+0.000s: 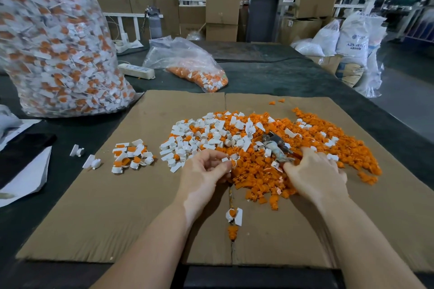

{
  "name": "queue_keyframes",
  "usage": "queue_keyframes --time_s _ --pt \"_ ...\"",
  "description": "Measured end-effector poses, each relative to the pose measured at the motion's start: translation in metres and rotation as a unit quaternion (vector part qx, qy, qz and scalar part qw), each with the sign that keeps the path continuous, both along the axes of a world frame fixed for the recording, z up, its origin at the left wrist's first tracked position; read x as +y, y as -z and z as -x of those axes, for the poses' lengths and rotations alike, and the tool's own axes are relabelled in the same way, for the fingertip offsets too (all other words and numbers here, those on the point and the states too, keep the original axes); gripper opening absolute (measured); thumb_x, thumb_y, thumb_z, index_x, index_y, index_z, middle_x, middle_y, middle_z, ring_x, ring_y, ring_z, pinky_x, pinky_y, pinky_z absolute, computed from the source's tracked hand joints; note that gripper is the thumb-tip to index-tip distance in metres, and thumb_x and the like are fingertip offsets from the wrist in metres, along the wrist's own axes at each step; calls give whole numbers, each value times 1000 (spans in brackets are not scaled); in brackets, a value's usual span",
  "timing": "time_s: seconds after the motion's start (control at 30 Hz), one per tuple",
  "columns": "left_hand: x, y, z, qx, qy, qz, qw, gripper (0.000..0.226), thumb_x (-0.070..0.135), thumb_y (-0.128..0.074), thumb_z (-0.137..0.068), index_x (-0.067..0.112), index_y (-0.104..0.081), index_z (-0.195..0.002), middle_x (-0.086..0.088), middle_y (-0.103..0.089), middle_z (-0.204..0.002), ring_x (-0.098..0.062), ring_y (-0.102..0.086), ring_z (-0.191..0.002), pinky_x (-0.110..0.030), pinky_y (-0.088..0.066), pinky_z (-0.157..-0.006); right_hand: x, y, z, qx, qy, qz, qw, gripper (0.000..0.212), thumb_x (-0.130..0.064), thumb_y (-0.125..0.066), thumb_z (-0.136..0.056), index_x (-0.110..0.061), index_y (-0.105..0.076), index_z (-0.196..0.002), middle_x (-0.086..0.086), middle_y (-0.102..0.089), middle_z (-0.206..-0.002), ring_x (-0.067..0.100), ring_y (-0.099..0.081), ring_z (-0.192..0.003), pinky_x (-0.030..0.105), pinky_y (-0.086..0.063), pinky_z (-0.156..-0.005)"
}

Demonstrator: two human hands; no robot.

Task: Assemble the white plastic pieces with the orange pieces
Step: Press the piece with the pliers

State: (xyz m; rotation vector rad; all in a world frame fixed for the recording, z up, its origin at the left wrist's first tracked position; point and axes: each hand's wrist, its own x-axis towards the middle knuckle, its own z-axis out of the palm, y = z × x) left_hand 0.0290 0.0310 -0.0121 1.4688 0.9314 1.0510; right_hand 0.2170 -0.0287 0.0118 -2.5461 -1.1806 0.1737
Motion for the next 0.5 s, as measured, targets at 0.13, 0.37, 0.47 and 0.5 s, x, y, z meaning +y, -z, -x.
queue_keyframes --time_s 0.13,0.37,0.47,0.5 --pt "2 0 -1 -3 -5 12 1000 9 6 -65 -85 8 -64 -94 1 -66 -66 -1 -61 -57 -11 -47 -56 4 -6 -5 -9 -30 95 995 34 -47 -53 -82 -21 -49 -104 7 -48 -128 31 -38 -124 55 -20 -108" --pt "11 -1 -3 -25 -25 83 996 12 9 -67 -85 8 -64 -96 2 -66 -64 -5 -62 -58 -16 -50 -55 1 -12 2 -46 -35 0 998 47 -44 -57 -84 -13 -49 -119 11 -48 -120 32 -42 -113 42 -38 -93" --pt "16 -8 -5 -67 -29 115 991 11 8 -67 -84 8 -64 -95 1 -66 -64 -6 -61 -57 -16 -49 -53 -1 -21 13 -23 -99 -40 994 36 -43 -50 -89 -15 -49 -111 3 -52 -103 21 -51 -95 33 -43 -75" --pt "17 -10 -6 -77 -30 121 989 12 8 -67 -84 8 -64 -96 0 -66 -67 -7 -61 -59 -16 -49 -53 -2 -25 18 -7 -128 -41 991 30 -43 -48 -91 -17 -49 -106 0 -53 -96 17 -52 -85 30 -42 -68"
